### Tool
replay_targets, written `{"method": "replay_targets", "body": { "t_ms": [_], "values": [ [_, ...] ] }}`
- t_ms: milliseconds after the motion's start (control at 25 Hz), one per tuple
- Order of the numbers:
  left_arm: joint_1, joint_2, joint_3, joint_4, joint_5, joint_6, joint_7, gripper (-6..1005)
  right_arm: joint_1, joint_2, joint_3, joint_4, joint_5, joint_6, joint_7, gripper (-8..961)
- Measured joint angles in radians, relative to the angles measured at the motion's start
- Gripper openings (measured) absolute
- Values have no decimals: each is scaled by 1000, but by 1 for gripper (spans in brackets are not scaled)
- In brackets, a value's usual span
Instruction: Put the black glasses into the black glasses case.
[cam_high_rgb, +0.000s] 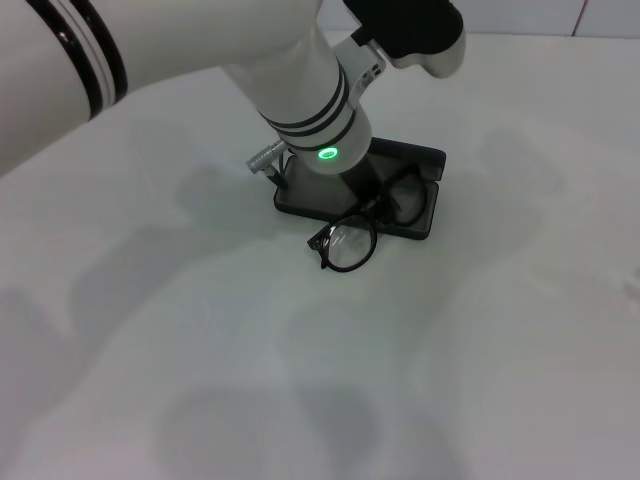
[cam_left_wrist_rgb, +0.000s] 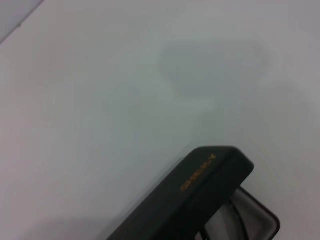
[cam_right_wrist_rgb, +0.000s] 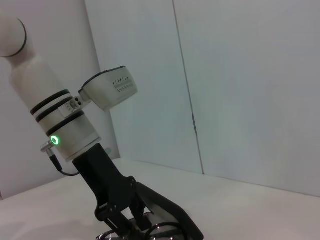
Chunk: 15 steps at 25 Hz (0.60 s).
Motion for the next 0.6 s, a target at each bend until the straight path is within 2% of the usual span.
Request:
{"method": "replay_targets", "body": {
  "t_ms": [520,600],
  "values": [
    [-3,-2,8,-30,-14,-12,5,350,0,3,0,0,-3,1,0,205],
    [-2,-2,13,-30,-21,-12,10,321,1,3,0,0,-4,1,0,205]
  ]
}}
